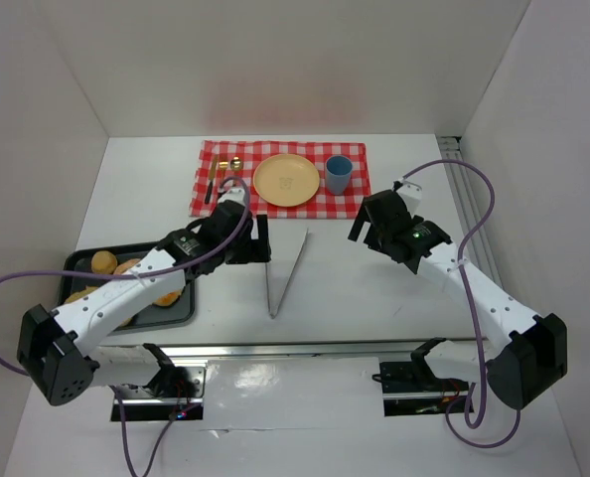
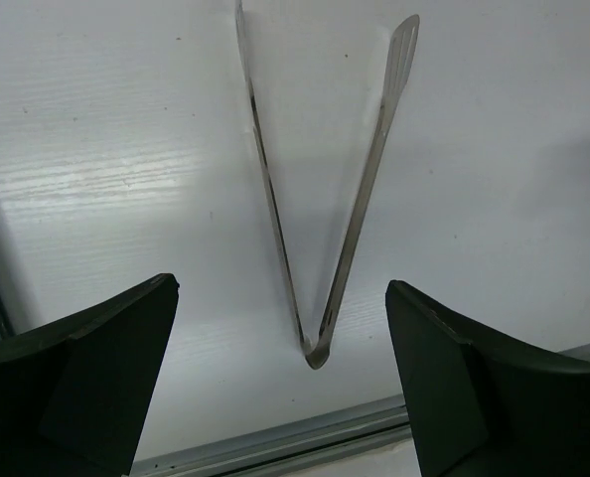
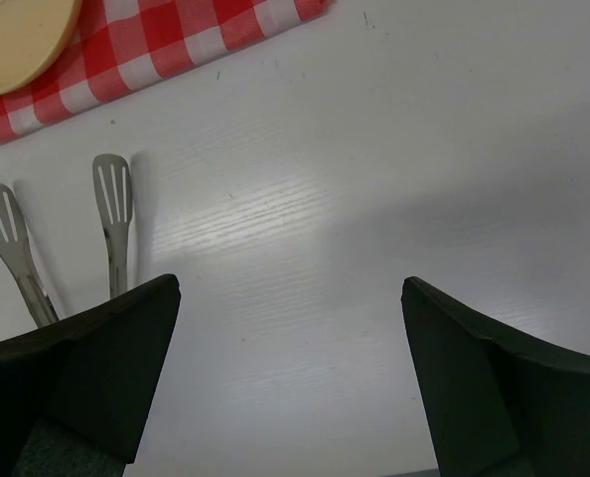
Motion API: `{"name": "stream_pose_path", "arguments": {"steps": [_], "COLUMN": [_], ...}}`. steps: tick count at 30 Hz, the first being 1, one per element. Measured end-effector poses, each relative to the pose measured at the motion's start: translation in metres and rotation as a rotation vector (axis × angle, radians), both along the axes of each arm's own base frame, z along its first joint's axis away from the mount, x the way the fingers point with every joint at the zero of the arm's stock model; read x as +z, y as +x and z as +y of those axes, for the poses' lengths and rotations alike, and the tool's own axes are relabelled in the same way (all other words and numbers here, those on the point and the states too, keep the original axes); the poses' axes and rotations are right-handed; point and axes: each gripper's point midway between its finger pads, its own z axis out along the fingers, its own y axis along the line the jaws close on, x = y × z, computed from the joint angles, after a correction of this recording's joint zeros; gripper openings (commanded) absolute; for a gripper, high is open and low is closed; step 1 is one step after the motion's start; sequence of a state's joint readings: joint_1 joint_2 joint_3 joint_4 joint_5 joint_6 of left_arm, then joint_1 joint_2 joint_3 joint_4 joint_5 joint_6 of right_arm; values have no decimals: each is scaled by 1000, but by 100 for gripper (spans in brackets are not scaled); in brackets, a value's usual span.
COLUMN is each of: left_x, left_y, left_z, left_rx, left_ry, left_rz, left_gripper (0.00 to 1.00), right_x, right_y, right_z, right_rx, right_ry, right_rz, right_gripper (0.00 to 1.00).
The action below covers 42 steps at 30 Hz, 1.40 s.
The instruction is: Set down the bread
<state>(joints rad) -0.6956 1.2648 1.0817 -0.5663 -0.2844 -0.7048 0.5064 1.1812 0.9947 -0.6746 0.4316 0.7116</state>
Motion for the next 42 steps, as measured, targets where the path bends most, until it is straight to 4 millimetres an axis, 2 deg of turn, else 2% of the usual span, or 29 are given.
{"name": "stream_pose_path", "arguments": {"steps": [6,10,14,20,32,37,42], "left_x": [-2,-4,-27,-68,-133,-154,-152], "left_y": [-6,-6,-18,-31,-35,-33,-11], "left_z": [-2,-12,-31,-48,-56,-57,-62], "left_rx": [-34,-76,-142,-167,-108,-96,-63], "left_ry": [-10,9,64,125,177,196,153], "left_rz": [-20,-15,32,129,258,285,253], "left_gripper": [99,99,99,99,99,99,99], "right_x": [0,0,0,-3,-4,-4,-4], "right_y": [0,0,0,-2,-3,-3,-4], "right_z": [0,0,2,6,10,10,11], "right_rx": [-1,0,4,21,40,43,51], "right_ry": [3,3,8,24,37,40,37], "right_rz": [-1,0,2,12,20,22,23], "right_gripper": [100,100,100,100,100,100,100]}}
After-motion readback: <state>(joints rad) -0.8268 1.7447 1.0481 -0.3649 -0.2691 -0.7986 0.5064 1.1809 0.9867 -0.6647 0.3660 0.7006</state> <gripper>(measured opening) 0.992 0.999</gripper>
